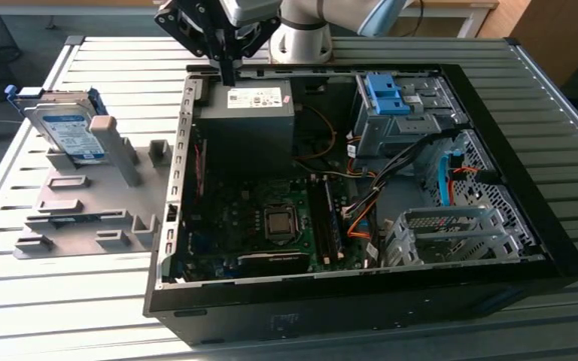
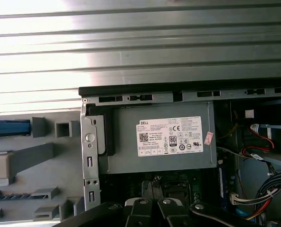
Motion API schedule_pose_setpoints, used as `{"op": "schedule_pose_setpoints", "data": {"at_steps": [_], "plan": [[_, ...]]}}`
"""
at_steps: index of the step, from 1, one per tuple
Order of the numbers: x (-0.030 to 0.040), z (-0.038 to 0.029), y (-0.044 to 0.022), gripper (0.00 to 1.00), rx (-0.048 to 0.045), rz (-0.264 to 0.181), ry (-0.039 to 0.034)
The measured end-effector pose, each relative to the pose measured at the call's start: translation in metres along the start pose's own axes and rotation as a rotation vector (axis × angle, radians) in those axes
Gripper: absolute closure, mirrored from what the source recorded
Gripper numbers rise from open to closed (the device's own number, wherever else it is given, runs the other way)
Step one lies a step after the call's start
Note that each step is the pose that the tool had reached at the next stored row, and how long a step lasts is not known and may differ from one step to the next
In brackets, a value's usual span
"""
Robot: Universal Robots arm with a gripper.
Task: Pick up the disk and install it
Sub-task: 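Reach for the disk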
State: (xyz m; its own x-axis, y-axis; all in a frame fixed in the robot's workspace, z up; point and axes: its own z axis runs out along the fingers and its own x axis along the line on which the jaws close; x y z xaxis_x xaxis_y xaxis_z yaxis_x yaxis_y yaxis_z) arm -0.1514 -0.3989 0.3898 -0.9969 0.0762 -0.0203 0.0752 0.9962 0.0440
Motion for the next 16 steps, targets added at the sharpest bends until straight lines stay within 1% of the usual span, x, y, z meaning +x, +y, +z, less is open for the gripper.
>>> {"op": "schedule_pose_setpoints", "data": {"at_steps": [10, 16], "plan": [[0.0026, 0.0003, -0.0002, 0.89, 0.0, 0.0, 0.0002], [0.0057, 0.0005, -0.0005, 0.89, -0.0001, 0.0, 0.0002]]}}
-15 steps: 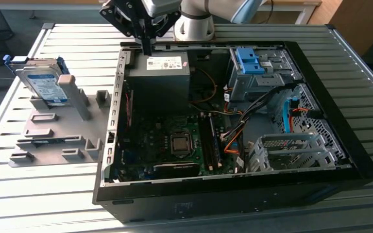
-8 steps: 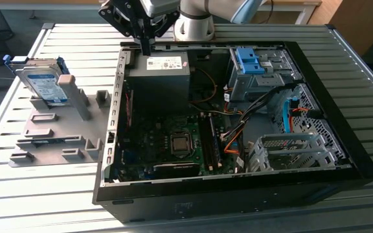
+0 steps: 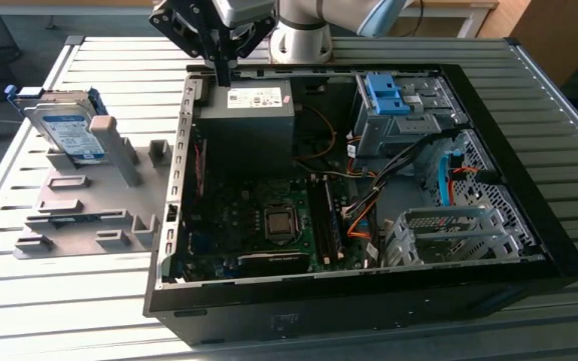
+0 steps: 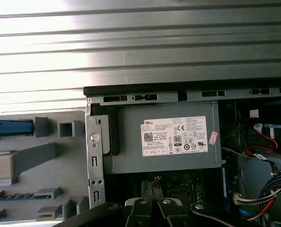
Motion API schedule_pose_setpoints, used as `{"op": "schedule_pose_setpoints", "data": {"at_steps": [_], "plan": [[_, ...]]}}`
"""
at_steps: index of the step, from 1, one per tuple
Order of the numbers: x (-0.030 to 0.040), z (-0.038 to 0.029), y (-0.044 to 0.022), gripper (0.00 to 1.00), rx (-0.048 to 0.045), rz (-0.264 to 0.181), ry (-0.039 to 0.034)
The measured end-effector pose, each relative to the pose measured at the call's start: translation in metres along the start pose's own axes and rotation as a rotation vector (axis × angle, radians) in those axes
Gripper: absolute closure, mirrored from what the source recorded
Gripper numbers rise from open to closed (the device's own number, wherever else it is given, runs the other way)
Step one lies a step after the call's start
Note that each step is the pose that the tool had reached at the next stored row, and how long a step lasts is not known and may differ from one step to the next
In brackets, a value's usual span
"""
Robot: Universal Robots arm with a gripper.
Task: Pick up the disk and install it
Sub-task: 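Reach for the disk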
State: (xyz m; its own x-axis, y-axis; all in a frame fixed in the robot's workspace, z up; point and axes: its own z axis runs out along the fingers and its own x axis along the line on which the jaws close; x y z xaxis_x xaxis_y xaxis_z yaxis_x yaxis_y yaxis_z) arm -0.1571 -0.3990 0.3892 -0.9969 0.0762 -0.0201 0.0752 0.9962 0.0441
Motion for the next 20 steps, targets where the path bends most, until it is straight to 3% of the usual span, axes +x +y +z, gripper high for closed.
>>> {"op": "schedule_pose_setpoints", "data": {"at_steps": [20], "plan": [[0.0125, 0.0008, -0.0009, 0.89, 0.0, 0.0, 0.0002]]}}
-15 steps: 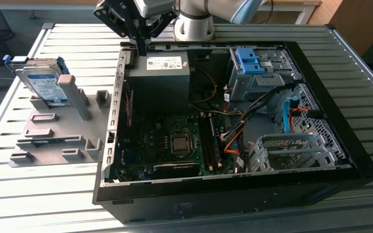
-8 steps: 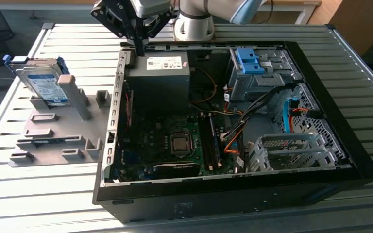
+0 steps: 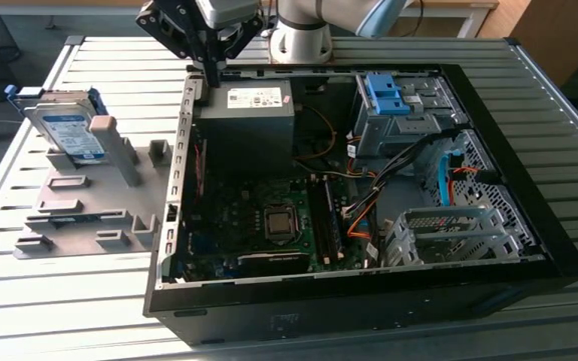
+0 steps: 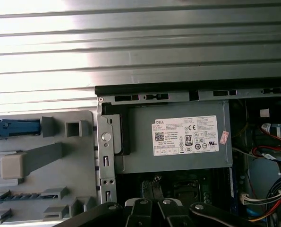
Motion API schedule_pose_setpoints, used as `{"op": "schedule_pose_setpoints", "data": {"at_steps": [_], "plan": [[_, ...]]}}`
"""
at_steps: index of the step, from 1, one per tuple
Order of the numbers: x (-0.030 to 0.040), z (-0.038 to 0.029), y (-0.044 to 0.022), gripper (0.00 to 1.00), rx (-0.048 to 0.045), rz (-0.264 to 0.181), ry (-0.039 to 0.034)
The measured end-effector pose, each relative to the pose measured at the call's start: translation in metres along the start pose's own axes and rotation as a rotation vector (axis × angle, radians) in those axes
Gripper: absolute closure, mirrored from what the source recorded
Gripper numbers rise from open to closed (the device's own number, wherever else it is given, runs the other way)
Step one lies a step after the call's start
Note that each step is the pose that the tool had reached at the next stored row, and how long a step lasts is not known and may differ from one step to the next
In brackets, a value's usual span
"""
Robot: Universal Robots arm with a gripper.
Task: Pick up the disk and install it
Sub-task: 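Reach for the disk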
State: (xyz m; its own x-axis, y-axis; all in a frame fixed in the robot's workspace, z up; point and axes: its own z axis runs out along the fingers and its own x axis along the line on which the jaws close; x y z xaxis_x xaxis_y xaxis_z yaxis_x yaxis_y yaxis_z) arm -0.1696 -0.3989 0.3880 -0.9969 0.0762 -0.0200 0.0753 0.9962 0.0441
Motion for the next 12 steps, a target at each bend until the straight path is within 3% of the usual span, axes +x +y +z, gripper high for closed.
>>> {"op": "schedule_pose_setpoints", "data": {"at_steps": [12], "plan": [[0.0051, 0.0006, -0.0004, 0.89, 0.0001, 0.0, 0.0006]]}}
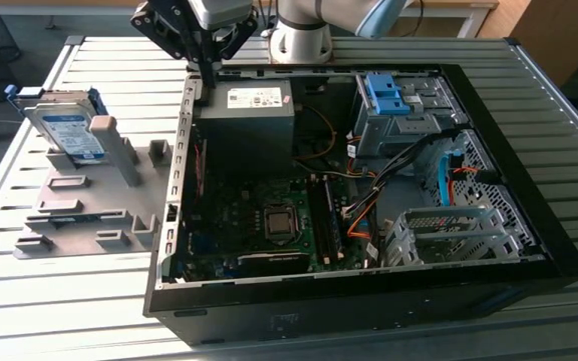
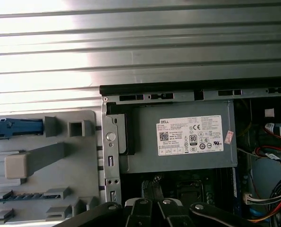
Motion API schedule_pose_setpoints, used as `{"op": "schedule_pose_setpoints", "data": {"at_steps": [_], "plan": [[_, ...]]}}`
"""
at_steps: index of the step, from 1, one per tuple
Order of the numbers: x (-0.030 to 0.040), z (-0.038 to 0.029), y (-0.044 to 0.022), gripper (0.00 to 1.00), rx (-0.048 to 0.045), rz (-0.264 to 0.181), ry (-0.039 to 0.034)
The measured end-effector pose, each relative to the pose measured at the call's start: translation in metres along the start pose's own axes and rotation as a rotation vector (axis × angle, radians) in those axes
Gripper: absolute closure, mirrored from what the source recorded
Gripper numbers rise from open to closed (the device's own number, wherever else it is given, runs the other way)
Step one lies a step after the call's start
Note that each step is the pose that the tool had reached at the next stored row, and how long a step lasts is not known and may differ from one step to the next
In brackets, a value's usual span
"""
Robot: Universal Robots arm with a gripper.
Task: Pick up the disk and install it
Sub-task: 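Reach for the disk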
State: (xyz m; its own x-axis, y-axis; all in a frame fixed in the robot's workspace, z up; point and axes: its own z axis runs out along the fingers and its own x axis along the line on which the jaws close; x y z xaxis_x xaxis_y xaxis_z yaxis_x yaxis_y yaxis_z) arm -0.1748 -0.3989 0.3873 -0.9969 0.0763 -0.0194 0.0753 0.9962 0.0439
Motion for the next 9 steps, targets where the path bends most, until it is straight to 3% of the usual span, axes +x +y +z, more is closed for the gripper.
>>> {"op": "schedule_pose_setpoints", "data": {"at_steps": [9], "plan": [[0.0039, 0.0006, -0.0003, 0.89, 0.0, 0.0, 0.001]]}}
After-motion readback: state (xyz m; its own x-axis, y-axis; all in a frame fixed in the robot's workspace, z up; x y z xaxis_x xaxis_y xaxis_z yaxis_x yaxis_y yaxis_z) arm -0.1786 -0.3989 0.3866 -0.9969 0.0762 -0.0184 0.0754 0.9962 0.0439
